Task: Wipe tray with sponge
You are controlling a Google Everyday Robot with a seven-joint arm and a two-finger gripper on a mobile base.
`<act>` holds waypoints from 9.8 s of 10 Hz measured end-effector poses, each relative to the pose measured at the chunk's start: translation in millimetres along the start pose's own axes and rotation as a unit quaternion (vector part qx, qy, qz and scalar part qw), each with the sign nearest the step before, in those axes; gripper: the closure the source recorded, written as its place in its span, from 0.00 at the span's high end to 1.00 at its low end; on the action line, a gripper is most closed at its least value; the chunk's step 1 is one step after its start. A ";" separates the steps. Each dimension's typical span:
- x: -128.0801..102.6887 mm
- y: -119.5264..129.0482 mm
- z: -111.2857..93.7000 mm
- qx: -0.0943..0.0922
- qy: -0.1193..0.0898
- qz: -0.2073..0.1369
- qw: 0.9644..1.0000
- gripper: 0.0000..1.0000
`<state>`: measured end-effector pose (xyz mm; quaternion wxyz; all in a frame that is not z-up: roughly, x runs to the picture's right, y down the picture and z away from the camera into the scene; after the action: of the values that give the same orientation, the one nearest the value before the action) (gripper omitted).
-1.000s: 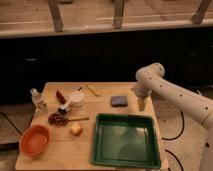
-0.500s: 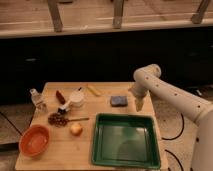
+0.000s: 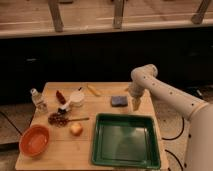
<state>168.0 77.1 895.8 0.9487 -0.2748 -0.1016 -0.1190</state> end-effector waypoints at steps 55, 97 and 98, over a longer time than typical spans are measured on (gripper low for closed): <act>-49.9 30.5 -72.8 -0.039 -0.026 -0.063 0.997 0.05; -102.5 169.9 -45.1 -0.118 0.003 -0.109 0.987 0.05; -105.2 169.1 -44.4 -0.115 0.002 -0.111 0.987 0.05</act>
<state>121.2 209.6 747.8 0.8919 -0.3685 -0.1154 -0.2353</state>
